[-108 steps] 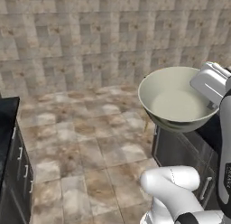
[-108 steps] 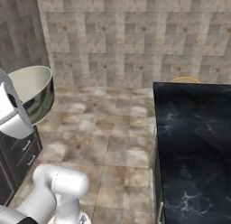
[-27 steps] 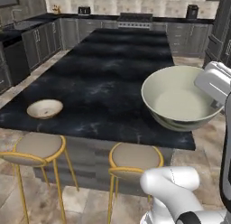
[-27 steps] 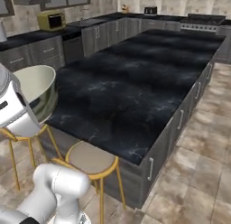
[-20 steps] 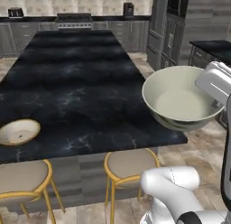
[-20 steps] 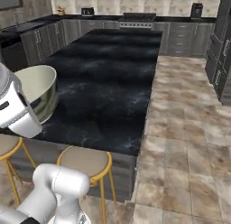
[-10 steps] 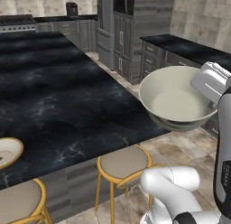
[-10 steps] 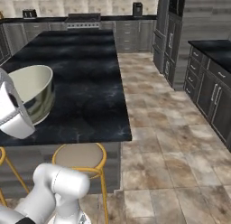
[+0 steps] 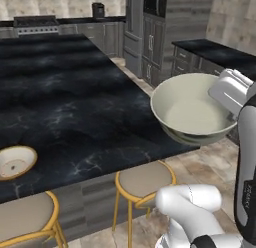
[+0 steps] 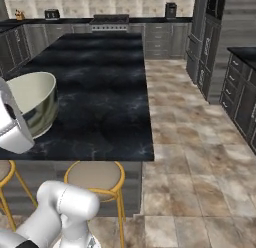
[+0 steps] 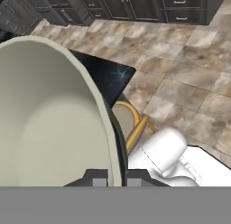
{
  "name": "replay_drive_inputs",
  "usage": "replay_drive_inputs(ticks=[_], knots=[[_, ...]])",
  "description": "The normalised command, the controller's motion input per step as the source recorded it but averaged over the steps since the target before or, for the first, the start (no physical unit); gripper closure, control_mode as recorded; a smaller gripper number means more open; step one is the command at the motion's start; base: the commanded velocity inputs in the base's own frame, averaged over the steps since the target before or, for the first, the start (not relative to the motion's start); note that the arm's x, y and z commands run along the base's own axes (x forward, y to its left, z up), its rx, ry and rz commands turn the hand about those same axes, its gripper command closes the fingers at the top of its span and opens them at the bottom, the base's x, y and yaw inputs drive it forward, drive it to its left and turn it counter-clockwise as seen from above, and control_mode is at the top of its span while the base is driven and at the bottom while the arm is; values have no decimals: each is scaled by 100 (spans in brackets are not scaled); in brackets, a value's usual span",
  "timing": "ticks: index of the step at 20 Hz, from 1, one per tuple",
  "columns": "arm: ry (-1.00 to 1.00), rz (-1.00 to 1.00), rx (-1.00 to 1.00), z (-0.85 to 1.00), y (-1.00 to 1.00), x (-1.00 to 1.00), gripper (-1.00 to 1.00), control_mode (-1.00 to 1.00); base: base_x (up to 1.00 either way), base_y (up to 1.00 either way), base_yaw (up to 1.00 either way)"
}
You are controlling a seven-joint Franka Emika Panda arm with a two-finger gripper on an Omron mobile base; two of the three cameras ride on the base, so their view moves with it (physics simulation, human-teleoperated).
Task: Pick up the bowls from the cabinet and place each bowl in front of a stool on the dining counter.
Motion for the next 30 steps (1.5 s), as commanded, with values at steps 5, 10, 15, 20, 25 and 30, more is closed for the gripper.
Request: replay_drive_inputs(ticks=[5, 10, 15, 20, 25, 30], knots=[[0, 0, 0, 0, 0, 0, 100, 100, 76, -1, 41], [4, 1, 0, -22, -29, 80, 100, -100, 20, -2, 3], [4, -2, 0, -47, -31, 99, 100, -100, 0, 0, 0], [-3, -1, 1, -64, -1, 77, 100, -100, 0, 0, 0], [-14, -1, 14, -68, -3, 64, 100, -100, 0, 0, 0], [-3, 0, 20, -33, -7, 51, 100, -100, 0, 0, 0]])
